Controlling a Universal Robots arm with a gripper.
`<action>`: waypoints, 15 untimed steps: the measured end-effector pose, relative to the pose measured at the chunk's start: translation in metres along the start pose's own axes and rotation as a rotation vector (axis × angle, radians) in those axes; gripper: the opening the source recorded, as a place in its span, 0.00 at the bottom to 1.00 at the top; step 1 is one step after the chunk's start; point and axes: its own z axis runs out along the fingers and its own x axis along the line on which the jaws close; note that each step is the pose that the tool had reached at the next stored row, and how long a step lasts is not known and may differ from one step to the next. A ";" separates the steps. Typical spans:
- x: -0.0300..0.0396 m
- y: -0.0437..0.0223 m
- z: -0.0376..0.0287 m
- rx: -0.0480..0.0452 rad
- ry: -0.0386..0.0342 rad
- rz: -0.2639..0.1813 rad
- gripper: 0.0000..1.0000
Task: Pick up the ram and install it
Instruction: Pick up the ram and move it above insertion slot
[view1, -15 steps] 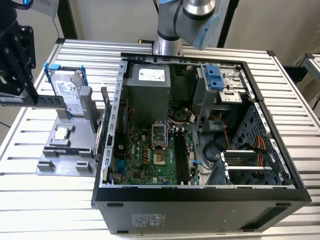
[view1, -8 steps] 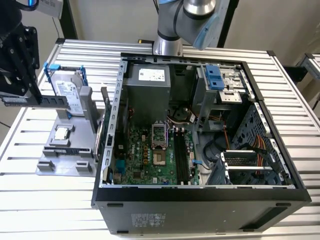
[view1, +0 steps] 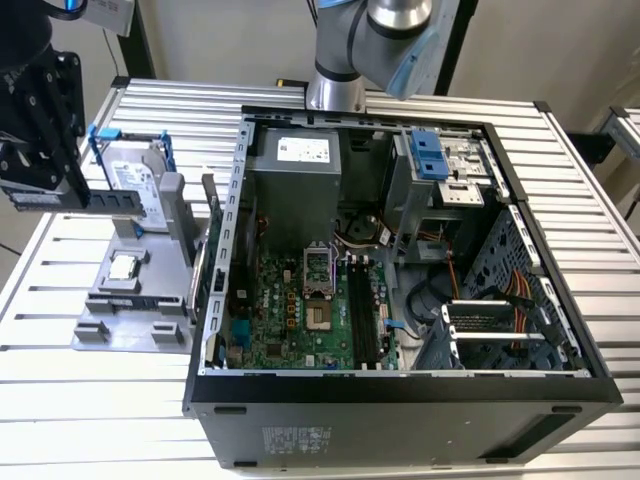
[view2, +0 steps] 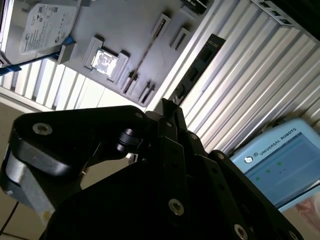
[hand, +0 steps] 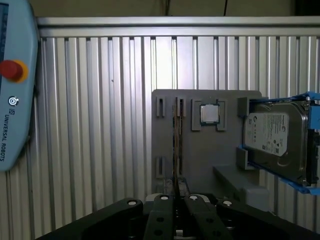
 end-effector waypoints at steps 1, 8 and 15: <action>-0.0001 -0.0008 0.0001 0.0001 -0.0001 0.000 0.00; -0.0019 -0.0056 0.0000 0.0000 0.0000 -0.002 0.00; -0.0031 -0.0119 -0.0001 -0.0001 0.0001 -0.004 0.00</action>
